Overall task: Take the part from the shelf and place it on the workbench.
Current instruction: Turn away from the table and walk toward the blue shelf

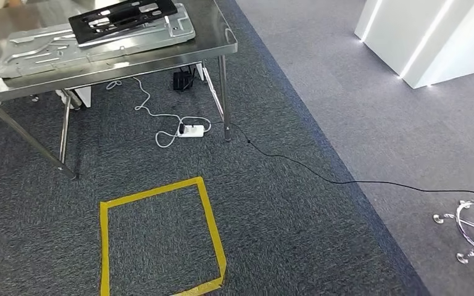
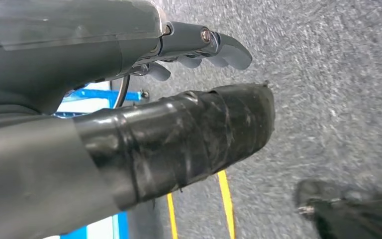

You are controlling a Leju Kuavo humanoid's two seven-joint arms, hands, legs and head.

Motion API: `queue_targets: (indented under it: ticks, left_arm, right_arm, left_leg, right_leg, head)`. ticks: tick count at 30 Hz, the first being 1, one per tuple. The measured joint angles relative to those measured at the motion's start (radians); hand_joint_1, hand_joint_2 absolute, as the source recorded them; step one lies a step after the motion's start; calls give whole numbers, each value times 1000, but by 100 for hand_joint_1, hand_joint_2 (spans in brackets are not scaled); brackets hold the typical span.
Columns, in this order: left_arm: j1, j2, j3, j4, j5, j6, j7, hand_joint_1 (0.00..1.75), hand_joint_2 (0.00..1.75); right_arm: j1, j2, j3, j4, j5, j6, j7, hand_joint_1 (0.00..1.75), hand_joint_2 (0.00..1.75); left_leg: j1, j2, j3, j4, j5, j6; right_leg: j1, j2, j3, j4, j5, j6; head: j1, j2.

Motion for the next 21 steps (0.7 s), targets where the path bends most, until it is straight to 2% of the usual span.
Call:
queue_targets:
  ticks: [1, 2, 3, 4, 5, 6, 8, 9, 10, 12, 13, 14, 15, 16, 17, 18, 19, 20, 21]
  left_arm:
    - [-1, 0, 0, 0, 0, 0, 0, 0, 0]
    - [-2, 0, 0, 0, 0, 0, 0, 0, 0]
    - [-3, 0, 0, 0, 0, 0, 0, 0, 0]
    - [-4, 1, -1, 0, 0, 0, 0, 0, 0]
    - [-4, 1, -1, 0, 0, 0, 0, 0, 0]
    - [-5, 1, -1, 0, 0, 0, 0, 0, 0]
    - [-8, 1, -3, 0, 0, 0, 0, 0, 0]
    - [-10, 1, -3, 0, 0, 0, 0, 0, 0]
    - [-10, 1, -3, 0, 0, 0, 0, 0, 0]
    - [-7, 1, -3, 0, 0, 0, 0, 0, 0]
    - [-5, 1, -3, 0, 0, 0, 1, 0, 0]
    - [-4, 1, -3, 0, 0, 0, 1, 0, 0]
    - [-4, 1, -3, 0, 0, 0, 1, 0, 0]
    - [-5, 1, -4, 0, 0, 0, 1, 0, 0]
    - [-6, 1, -4, 0, 0, 0, 1, 0, 0]
    - [-7, 1, -4, 0, 0, 0, 1, 0, 0]
    - [-8, 1, -4, 0, 1, 0, 2, 0, 0]
    - [-9, 1, -4, 0, 1, 0, 3, 0, 0]
    - [-9, 1, -4, 0, 2, 0, 5, 0, 0]
  right_arm:
    - [1, 0, 0, 0, 0, 0, 0, 0, 0]
    - [2, 0, 0, 0, 1, 0, 0, 0, 0]
    - [2, 1, 0, 0, 2, 0, 0, 0, 0]
    - [1, 1, 0, 0, 2, 1, 0, 0, 0]
    - [1, 2, 0, 0, 2, 1, 0, 0, 0]
    - [2, 2, 0, 0, 3, 1, -1, 0, 0]
    - [7, 2, -1, 0, 5, 1, -1, 0, 0]
    - [9, 2, -2, 0, 5, 1, -1, 0, 0]
    - [10, 1, -2, 0, 6, 1, -1, 0, 0]
    - [6, 0, -3, -1, 7, 0, -1, 0, 0]
    - [5, 0, -3, -1, 7, 1, -1, 0, 0]
    - [5, 0, -3, -1, 8, 1, -1, 0, 0]
    - [6, 0, -3, -1, 8, 1, -1, 0, 0]
    - [6, 0, -3, -1, 8, 1, -1, 0, 0]
    - [5, 0, -3, -2, 8, 1, -1, 0, 0]
    - [4, 0, -3, -3, 8, 1, -1, 0, 0]
    - [2, 0, -3, -4, 8, 1, 0, 0, 0]
    - [1, 0, -3, -5, 8, 1, 1, 0, 0]
    - [0, 0, -5, -6, 8, 3, 3, 0, 0]
  left_leg:
    - [0, -3, 31, -24, 31, 4]
    - [0, -14, 77, -78, 61, 9]
    - [-2, -35, 131, -155, 74, 16]
    - [-2, -54, 179, -229, 75, 21]
    - [-5, -69, 210, -283, 68, 24]
    - [-8, -75, 224, -312, 61, 26]
    - [-10, -56, 215, -321, 79, 33]
    - [-10, -44, 206, -324, 93, 41]
    - [-10, -29, 194, -328, 108, 50]
    - [-14, 1, 165, -331, 134, 62]
    - [-17, 16, 149, -329, 146, 64]
    - [-21, 31, 132, -327, 157, 64]
    - [-24, 47, 113, -322, 168, 64]
    - [-27, 61, 93, -316, 177, 62]
    - [-29, 74, 74, -308, 186, 60]
    - [-30, 85, 58, -298, 192, 57]
    - [-32, 96, 44, -287, 197, 54]
    - [-32, 106, 36, -277, 203, 49]
    - [-32, 116, 30, -272, 209, 44]
  right_leg:
    - [1, 13, -16, 2, 13, 2]
    - [1, 25, -31, 4, 26, 5]
    - [1, 37, -44, 5, 39, 9]
    - [2, 48, -54, 5, 51, 15]
    - [1, 57, -59, 3, 64, 22]
    - [1, 66, -61, -3, 77, 30]
    - [-2, 77, -64, -17, 101, 46]
    - [-1, 68, -71, -11, 89, 48]
    - [0, 51, -82, 12, 54, 48]
    - [2, 11, -106, 118, -60, 46]
    - [3, 3, -115, 182, -101, 48]
    - [3, 0, -117, 238, -114, 50]
    - [3, -2, -108, 271, -101, 52]
    - [3, -6, -83, 273, -72, 52]
    - [4, -14, -39, 241, -47, 50]
    - [7, -33, 24, 179, -42, 46]
    - [12, -52, 92, 97, -58, 41]
    - [17, -69, 143, 28, -82, 34]
    - [23, -77, 172, -21, -103, 26]
  head:
    - [0, 0]
    - [0, 0]
    - [0, 0]
    - [0, 0]
    - [0, 0]
    - [0, 0]
    - [1, 0]
    - [2, 0]
    - [4, 0]
    - [6, 0]
    - [6, 0]
    - [7, 0]
    - [7, 0]
    - [7, 0]
    - [7, 0]
    - [6, 0]
    - [6, 0]
    - [6, 0]
    - [6, 0]
